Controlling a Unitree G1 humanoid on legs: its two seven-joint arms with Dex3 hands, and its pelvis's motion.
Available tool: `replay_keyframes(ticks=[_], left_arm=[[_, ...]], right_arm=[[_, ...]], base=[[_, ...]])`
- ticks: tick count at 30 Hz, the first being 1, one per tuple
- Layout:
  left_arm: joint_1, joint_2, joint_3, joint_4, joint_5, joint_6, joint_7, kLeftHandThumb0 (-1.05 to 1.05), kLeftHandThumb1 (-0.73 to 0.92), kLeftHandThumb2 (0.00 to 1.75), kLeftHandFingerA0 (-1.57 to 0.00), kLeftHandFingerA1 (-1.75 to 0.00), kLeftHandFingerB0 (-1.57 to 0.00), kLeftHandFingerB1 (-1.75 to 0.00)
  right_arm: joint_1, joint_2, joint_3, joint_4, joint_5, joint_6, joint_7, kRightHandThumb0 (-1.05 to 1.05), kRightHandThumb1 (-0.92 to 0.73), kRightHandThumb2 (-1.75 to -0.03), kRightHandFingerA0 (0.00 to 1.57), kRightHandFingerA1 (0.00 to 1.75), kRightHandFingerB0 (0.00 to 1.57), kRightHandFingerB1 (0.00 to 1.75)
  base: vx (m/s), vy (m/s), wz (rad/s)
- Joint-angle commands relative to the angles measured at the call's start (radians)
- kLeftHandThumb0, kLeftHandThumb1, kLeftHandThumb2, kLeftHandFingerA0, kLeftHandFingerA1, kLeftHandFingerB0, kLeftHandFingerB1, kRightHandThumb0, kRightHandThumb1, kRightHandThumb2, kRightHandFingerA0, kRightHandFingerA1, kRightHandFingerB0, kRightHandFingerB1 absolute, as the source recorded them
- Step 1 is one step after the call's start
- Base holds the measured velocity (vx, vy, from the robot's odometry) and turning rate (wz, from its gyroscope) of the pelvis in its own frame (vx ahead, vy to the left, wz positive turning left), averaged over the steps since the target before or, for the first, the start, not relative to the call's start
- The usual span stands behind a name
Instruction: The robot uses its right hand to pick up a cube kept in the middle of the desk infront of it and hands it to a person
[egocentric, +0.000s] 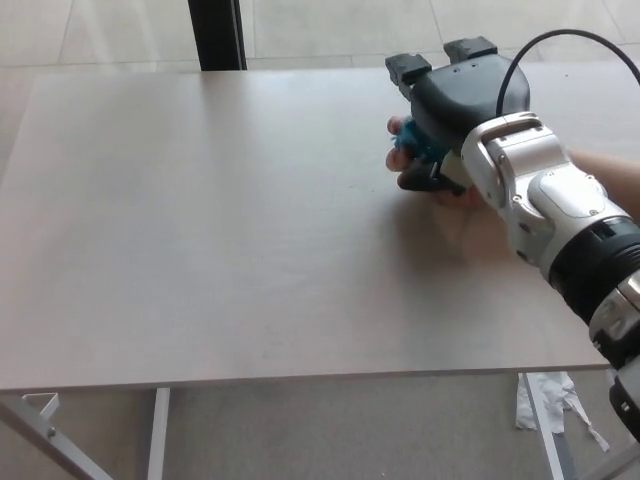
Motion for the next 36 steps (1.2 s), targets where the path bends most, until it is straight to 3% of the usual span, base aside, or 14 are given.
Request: replay_keyframes(ticks=[1, 3, 10, 11, 13, 16, 22, 23, 24, 28, 33, 34, 35, 36], left_arm=[[0.031, -0.010, 0.014, 0.002, -0.015, -0.010, 0.002, -0.86, 0.92, 0.74, -0.42, -0.54, -0.41, -0.40], [0.030, -0.010, 0.014, 0.003, -0.015, -0.009, 0.005, -0.87, 0.92, 0.75, -0.43, -0.55, -0.40, -0.40], [0.033, -0.013, 0.019, 0.005, -0.020, -0.003, 0.008, -0.86, 0.92, 0.74, -0.51, -0.62, -0.45, -0.41], [0.038, -0.011, 0.013, 0.003, -0.013, -0.011, 0.011, -0.87, 0.92, 0.75, -0.46, -0.60, -0.44, -0.41], [0.039, -0.012, 0.016, 0.006, -0.016, -0.009, 0.014, -0.93, 0.80, 0.91, -0.43, -0.57, -0.40, -0.44], [0.044, -0.006, 0.010, 0.000, -0.010, -0.015, 0.008, -0.87, 0.92, 0.75, -0.39, -0.52, -0.42, -0.39], [0.046, -0.004, 0.011, 0.001, -0.011, -0.015, 0.008, -0.87, 0.92, 0.75, -0.39, -0.52, -0.42, -0.39], [0.049, 0.001, 0.017, 0.004, -0.016, -0.012, 0.007, -0.85, 0.92, 0.75, -0.41, -0.52, -0.41, -0.39], [0.052, 0.010, 0.028, 0.010, -0.024, -0.007, 0.006, -0.92, 0.80, 0.89, -0.43, -0.58, -0.40, -0.44], [0.052, 0.016, 0.022, 0.011, -0.017, -0.009, 0.007, -0.93, 0.82, 0.86, -0.40, -0.55, -0.38, -0.42], [0.070, 0.028, 0.037, 0.014, -0.030, -0.004, 0.004, -0.86, 0.92, 0.74, -0.39, -0.51, -0.41, -0.39], [0.072, 0.029, 0.040, 0.014, -0.032, -0.002, 0.005, -0.85, 0.92, 0.74, -0.37, -0.51, -0.38, -0.39], [0.072, 0.030, 0.042, 0.013, -0.035, -0.002, 0.006, -0.85, 0.92, 0.73, -0.38, -0.51, -0.40, -0.39], [0.073, 0.031, 0.042, 0.013, -0.034, -0.003, 0.008, -0.85, 0.92, 0.73, -0.38, -0.51, -0.40, -0.39]], right_arm=[[-0.069, -0.075, -0.049, -0.192, 0.064, 0.102, 0.373, -1.05, -0.62, -0.88, 0.00, 0.00, 0.00, 0.00], [-0.050, -0.110, -0.090, -0.268, 0.094, 0.100, 0.388, -1.05, -0.78, -0.66, 0.00, 0.03, 0.00, 0.02], [0.116, -0.325, -0.304, -0.747, 0.167, 0.088, 0.435, -1.05, -0.76, -0.81, 0.00, 0.01, 0.00, 0.03], [0.170, -0.365, -0.364, -0.864, 0.187, 0.101, 0.459, -1.05, -0.65, -1.15, 0.00, 0.16, 0.00, 0.11], [0.289, -0.439, -0.492, -1.093, 0.225, 0.090, 0.486, -1.05, -0.68, -1.14, 0.00, 0.21, 0.00, 0.09], [0.464, -0.485, -0.744, -1.365, 0.362, 0.073, 0.552, -0.95, -0.62, -1.06, 0.01, 0.35, 0.10, 0.14], [0.477, -0.485, -0.748, -1.387, 0.365, 0.083, 0.560, -0.95, -0.62, -1.06, 0.01, 0.35, 0.10, 0.14], [0.600, -0.426, -0.983, -1.534, 0.494, 0.107, 0.593, -0.62, -0.64, -0.60, 0.58, 0.43, 0.40, 0.33], [0.834, -0.328, -1.409, -1.778, 0.714, 0.113, 0.641, -0.65, -0.66, -0.61, 0.74, 0.43, 0.49, 0.36], [1.160, -0.265, -1.841, -1.771, 1.025, -0.080, 0.627, -0.58, -0.62, -0.59, 0.79, 0.52, 0.55, 0.40], [1.377, -0.196, -2.005, -1.681, 1.211, -0.267, 0.497, -0.48, -0.58, -0.58, 0.94, 0.58, 0.67, 0.45], [1.412, -0.180, -2.029, -1.669, 1.251, -0.289, 0.470, -0.50, -0.57, -0.58, 0.99, 0.68, 0.70, 0.45], [1.455, -0.158, -2.053, -1.659, 1.269, -0.308, 0.438, -0.51, -0.58, -0.58, 1.08, 1.09, 0.74, 0.50], [1.474, -0.151, -2.058, -1.646, 1.283, -0.328, 0.428, -0.51, -0.58, -0.58, 1.08, 1.09, 0.74, 0.50]], base=[[0.00, 0.000, 0.00], [0.00, 0.000, 0.00], [0.00, 0.000, 0.00], [0.00, 0.000, 0.00], [0.00, 0.000, 0.00], [0.00, 0.000, 0.00], [0.00, 0.000, 0.00], [0.00, 0.000, 0.00], [0.00, 0.000, 0.00], [0.00, 0.000, 0.00], [0.00, 0.000, 0.00], [0.00, 0.000, 0.00], [0.00, 0.000, 0.00], [0.00, 0.000, 0.00]])
